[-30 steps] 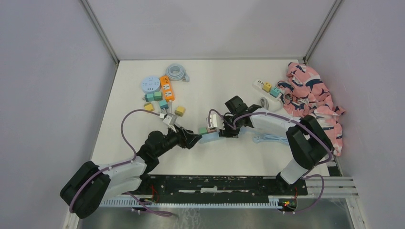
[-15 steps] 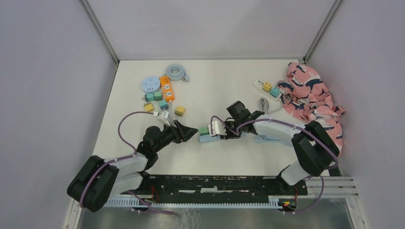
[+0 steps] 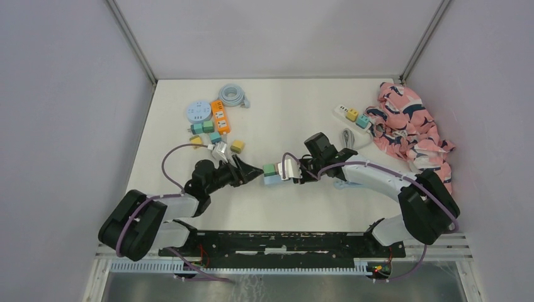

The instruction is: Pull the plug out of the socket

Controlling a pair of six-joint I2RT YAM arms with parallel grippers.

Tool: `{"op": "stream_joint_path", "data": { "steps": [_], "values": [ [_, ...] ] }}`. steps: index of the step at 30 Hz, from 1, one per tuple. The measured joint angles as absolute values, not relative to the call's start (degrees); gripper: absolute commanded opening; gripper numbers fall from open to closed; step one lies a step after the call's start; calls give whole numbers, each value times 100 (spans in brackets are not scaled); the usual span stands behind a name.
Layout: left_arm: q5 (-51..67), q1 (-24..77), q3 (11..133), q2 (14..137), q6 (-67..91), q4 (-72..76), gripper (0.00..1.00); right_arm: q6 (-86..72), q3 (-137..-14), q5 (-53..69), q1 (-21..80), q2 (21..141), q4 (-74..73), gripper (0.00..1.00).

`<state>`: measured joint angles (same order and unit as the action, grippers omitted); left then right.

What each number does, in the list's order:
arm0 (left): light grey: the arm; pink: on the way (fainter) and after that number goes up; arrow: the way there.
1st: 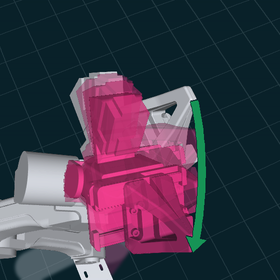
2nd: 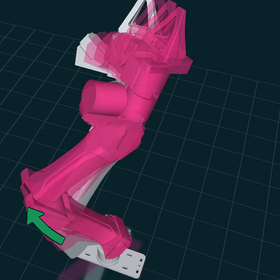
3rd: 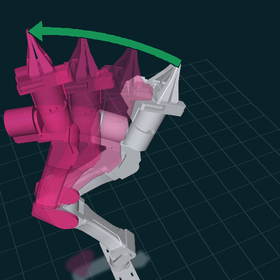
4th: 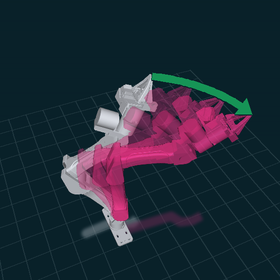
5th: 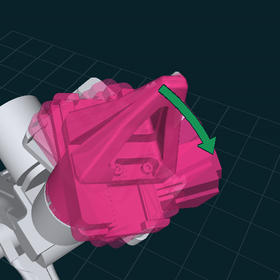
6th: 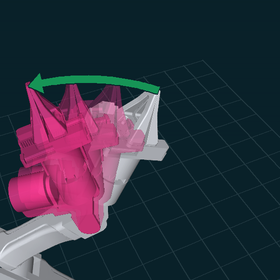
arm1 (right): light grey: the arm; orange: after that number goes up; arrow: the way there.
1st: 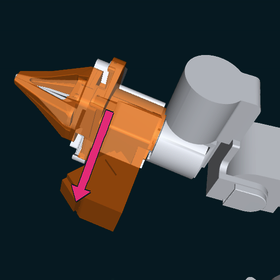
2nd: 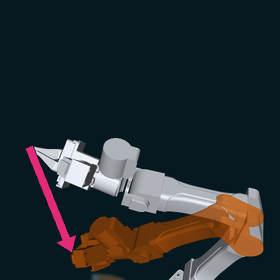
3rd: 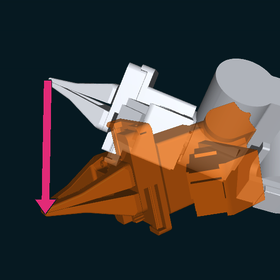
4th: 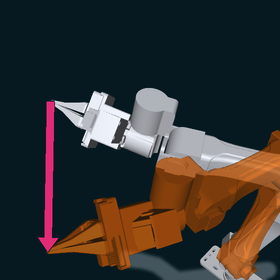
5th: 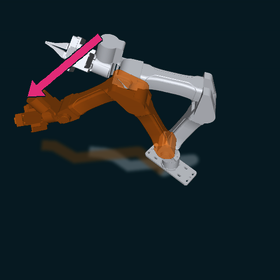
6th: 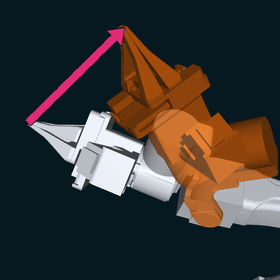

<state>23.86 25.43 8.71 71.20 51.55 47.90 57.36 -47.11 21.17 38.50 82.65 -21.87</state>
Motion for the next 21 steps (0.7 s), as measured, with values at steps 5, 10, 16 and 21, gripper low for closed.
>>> {"op": "stream_joint_path", "data": {
  "steps": [5,10,16,21],
  "values": [
    [2921,2528,1210,7922,5166,5177,73,5795,-4700,2191,3861,8191,-2193,0],
    [3369,2504,1656,8976,5288,5603,60,5850,-4698,2209,3948,8178,-2198,0],
    [3881,2453,1903,10084,5815,6556,9,5894,-4687,2196,4003,8178,-2259,0],
    [4195,2427,1894,10514,6104,7360,3,5889,-4674,2198,3990,8178,-2338,54]
  ]
}}
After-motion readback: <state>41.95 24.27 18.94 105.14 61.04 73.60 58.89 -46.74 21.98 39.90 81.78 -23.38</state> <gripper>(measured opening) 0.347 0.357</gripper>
